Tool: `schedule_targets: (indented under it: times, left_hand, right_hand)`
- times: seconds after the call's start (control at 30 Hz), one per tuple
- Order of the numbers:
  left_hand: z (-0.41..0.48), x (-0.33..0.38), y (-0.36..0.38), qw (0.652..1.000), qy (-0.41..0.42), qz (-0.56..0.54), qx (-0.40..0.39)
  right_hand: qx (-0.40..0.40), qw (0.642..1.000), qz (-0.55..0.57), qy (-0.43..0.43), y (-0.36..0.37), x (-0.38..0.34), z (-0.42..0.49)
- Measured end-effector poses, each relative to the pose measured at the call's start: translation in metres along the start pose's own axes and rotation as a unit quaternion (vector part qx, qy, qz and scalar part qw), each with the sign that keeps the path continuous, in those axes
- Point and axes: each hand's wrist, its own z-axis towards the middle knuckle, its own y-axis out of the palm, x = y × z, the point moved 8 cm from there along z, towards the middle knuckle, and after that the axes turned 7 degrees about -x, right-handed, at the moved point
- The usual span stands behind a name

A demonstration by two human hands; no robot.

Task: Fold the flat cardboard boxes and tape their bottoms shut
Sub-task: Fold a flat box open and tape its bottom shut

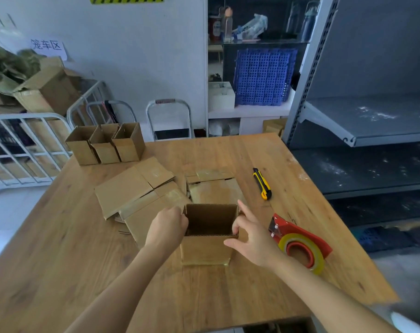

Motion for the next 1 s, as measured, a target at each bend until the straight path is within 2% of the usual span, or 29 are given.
schedule_targets:
  times: [0.17,0.27,0.53,0.73,0.87,1.0]
  left_hand:
    - [-0.003,-0.017,0.003,0.997,-0.03,-0.062,0.037]
    - [-0.008,-0.022,0.004,0.992,-0.022,-0.114,0.053]
    - [-0.026,-0.033,0.013,0.955,0.034,-0.295,0.011]
    - [-0.029,-0.031,0.022,0.968,0.118,-0.219,-0.021]
    - [-0.031,-0.035,0.038,0.959,0.141,-0.235,-0.067]
    - [-0.029,-0.035,0.032,0.959,0.174,-0.221,-0.045]
  right_hand:
    - [-0.036,0.999,-0.004,-0.012,0.002,-0.002,0.007]
    - [-0.027,0.999,0.029,-0.008,-0.001,0.004,0.009]
    - [-0.041,0.999,-0.016,0.01,-0.002,0.008,0.019]
    - [-0.045,0.999,-0.004,0.013,-0.003,0.008,0.021]
    - [-0.056,0.998,-0.012,0.01,-0.003,0.007,0.022]
    - [-0.059,0.998,-0.013,0.018,-0.004,0.009,0.023]
